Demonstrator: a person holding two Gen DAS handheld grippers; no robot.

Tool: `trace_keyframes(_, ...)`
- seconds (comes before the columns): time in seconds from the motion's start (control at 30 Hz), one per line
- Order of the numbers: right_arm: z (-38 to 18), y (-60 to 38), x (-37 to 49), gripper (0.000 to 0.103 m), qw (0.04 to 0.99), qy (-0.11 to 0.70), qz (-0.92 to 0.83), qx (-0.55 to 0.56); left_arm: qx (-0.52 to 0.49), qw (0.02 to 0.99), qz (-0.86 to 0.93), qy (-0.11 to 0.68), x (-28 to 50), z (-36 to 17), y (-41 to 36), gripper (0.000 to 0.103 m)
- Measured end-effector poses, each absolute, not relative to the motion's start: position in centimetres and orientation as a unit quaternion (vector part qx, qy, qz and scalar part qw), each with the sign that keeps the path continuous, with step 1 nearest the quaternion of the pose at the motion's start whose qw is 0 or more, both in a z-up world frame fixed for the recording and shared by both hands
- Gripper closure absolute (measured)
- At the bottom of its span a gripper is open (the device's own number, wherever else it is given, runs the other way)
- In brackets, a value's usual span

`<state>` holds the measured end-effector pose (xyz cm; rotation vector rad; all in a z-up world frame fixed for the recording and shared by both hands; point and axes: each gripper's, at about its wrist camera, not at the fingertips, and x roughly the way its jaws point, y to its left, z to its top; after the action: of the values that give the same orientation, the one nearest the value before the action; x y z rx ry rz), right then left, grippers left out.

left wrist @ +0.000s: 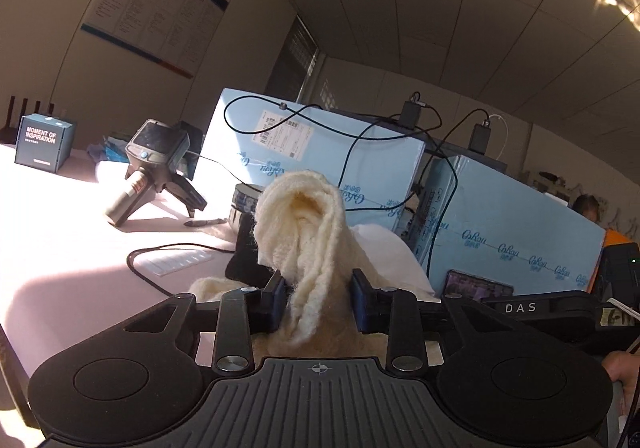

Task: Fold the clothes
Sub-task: 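Grasp the cream sweater with both grippers and lift it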

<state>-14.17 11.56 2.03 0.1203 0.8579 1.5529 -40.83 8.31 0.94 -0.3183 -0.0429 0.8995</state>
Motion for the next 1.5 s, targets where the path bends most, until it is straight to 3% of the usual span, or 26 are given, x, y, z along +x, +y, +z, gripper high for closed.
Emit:
trace_keyframes(0.3,5.2,1.4,-5.8,0.070,0.685,0.299,0.654,0.122,-0.092,0.935,0.342,-0.015,-31.7,4.0,4.6,0.072)
trace_keyframes(0.5,6.1,-5.5,1.3,0.073,0.753,0.239,0.598,0.138,-0.070,0.960,0.267,0.049,-22.3,3.8,4.5,0.073)
trace_keyframes(0.63,6.6,-10.1,5.5,0.076,0.791,0.203,0.554,0.159,-0.004,0.971,0.222,0.093,-15.3,3.9,3.5,0.073)
trace_keyframes(0.83,5.6,-13.2,8.8,0.078,0.831,0.202,0.491,0.169,0.056,0.969,0.183,0.153,-6.9,1.7,3.4,0.072)
trace_keyframes(0.93,5.2,-12.6,8.6,0.077,0.813,0.245,0.512,0.129,0.043,0.964,0.189,0.180,-5.5,-0.3,4.7,0.071)
trace_keyframes(1.0,5.3,-12.3,8.3,0.062,0.792,0.266,0.538,0.112,0.014,0.963,0.194,0.185,-5.8,-1.2,5.7,0.068)
trace_keyframes(1.03,5.4,-12.3,8.1,0.050,0.783,0.271,0.549,0.107,-0.001,0.963,0.194,0.186,-6.0,-1.4,6.3,0.066)
trace_keyframes(1.13,5.8,-12.6,7.9,0.037,0.780,0.270,0.555,0.104,-0.037,0.963,0.192,0.187,-6.5,-1.3,7.7,0.056)
trace_keyframes(1.17,6.0,-12.8,8.0,0.023,0.789,0.263,0.545,0.108,-0.040,0.962,0.195,0.189,-6.8,-1.4,7.9,0.053)
trace_keyframes(1.2,6.1,-13.1,8.1,0.017,0.798,0.255,0.534,0.114,-0.047,0.961,0.196,0.190,-7.1,-1.4,8.1,0.050)
trace_keyframes(1.33,5.4,-13.1,9.1,0.013,0.836,0.239,0.477,0.126,-0.080,0.955,0.217,0.186,-8.8,-0.5,9.0,0.036)
trace_keyframes(1.5,3.3,-12.0,11.1,0.013,0.823,0.290,0.463,0.154,-0.125,0.964,0.194,0.134,-11.8,0.8,9.3,0.036)
